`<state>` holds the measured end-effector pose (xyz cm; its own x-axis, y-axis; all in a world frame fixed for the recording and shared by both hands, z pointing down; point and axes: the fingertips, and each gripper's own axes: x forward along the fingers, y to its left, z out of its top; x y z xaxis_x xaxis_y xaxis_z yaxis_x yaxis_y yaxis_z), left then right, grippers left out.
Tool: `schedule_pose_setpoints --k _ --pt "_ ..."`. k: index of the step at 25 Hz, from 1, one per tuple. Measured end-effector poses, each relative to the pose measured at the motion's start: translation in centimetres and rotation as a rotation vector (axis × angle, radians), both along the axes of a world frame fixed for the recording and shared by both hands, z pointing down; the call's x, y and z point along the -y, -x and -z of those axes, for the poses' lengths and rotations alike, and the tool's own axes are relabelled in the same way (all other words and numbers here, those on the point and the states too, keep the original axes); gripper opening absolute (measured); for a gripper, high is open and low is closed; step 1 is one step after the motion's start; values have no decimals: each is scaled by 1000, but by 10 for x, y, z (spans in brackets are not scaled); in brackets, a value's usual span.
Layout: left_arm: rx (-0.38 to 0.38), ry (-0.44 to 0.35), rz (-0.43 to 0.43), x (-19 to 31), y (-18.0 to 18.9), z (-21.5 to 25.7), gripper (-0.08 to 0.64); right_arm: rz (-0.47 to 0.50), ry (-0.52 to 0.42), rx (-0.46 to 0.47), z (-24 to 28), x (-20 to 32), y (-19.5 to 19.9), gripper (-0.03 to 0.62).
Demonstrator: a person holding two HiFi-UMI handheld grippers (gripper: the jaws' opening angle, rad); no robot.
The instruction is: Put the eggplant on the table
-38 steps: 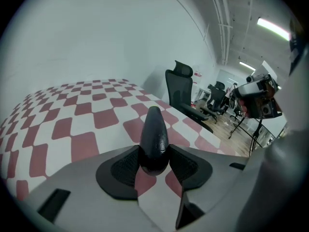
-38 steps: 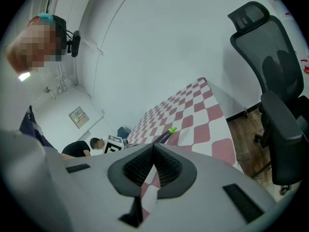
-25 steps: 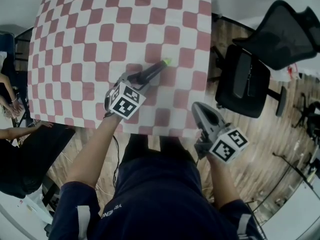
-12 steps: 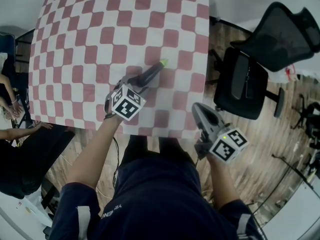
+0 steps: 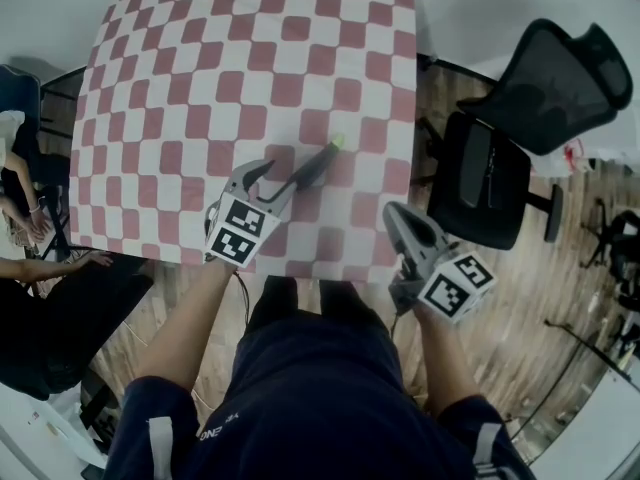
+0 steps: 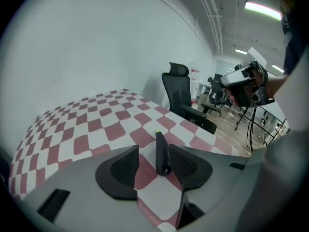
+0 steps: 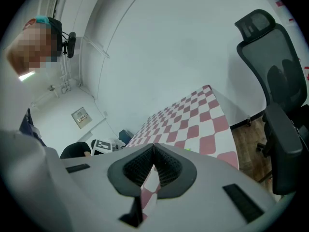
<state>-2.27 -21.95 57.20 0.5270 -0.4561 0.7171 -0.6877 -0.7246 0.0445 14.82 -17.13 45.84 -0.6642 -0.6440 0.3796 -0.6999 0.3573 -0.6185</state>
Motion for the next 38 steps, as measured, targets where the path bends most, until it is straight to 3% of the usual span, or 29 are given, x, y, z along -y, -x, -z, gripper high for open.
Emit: schedule_pose_setpoints --k 7,19,38 --pt "-183 -98 77 -11 16 78 83 0 -64 -7 27 4 11 17" --pt "-371 -218 72 -34 32 158 32 16 -167 -18 71 4 38 17" --pt "-460 -230 80 -47 59 184 25 36 -233 -17 100 -6 65 15"
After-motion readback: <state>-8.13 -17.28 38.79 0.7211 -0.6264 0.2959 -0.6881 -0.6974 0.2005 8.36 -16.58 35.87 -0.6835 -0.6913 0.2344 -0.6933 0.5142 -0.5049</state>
